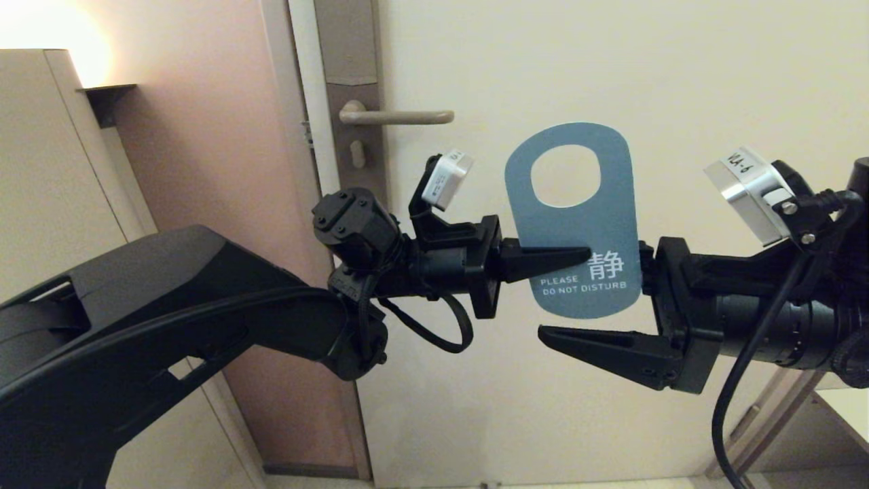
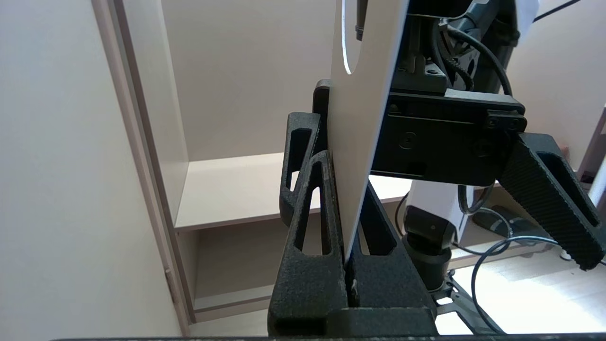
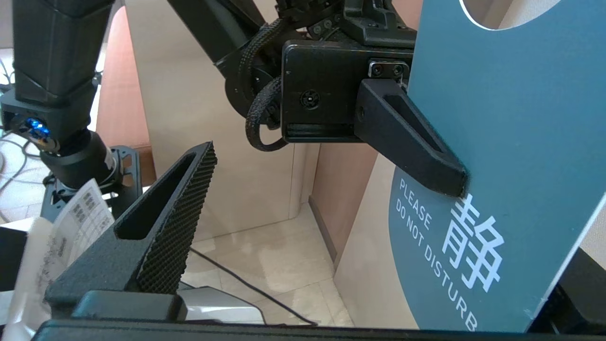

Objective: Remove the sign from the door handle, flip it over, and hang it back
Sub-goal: Hand it to the other hand

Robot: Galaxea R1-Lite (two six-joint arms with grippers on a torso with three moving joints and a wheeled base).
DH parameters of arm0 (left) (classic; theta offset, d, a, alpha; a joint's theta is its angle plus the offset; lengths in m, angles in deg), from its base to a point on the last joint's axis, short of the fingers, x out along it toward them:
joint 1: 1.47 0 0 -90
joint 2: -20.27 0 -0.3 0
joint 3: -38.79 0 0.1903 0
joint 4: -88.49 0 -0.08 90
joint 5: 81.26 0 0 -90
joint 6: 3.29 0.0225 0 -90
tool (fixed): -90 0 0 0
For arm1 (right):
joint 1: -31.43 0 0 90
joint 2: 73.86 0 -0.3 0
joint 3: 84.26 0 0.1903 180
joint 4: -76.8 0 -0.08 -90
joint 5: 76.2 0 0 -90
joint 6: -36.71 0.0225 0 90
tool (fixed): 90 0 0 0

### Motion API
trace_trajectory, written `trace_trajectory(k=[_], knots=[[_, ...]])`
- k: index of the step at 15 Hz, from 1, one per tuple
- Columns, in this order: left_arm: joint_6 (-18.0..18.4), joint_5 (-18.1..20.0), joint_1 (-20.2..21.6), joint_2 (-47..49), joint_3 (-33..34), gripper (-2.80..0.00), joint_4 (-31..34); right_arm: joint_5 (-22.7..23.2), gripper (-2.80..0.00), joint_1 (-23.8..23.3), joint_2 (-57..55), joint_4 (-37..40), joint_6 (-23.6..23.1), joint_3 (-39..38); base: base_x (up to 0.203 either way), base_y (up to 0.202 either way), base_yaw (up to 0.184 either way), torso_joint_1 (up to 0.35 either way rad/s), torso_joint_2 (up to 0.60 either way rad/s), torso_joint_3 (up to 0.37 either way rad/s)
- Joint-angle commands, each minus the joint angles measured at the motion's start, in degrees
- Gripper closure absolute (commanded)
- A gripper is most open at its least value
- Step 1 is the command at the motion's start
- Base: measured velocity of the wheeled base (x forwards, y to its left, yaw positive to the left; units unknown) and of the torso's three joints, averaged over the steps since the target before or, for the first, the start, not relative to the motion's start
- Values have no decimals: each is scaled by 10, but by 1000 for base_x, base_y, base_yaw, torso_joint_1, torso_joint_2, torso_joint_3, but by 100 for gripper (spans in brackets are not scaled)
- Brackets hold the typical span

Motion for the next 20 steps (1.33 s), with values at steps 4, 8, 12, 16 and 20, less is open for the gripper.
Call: trace_trajectory(k=[4,8,12,16,20], knots=[[-1,3,0,0,1,0,-5,4,-280,0,7,-1,-1,-10,0,0,0,0,0,0],[-1,4,2,-1,3,0,-7,3,-280,-17,11,-6,-1,-32,0,0,0,0,0,0],[-1,4,-3,-13,41,0,-16,4,-280,-27,10,-9,0,-43,0,0,0,0,0,0],[-2,2,-4,-28,61,0,-25,4,-280,-28,11,-10,-1,-46,0,0,0,0,0,0],[-15,-17,-5,-48,81,0,-25,3,-280,-33,8,-10,-1,-49,0,0,0,0,0,0]])
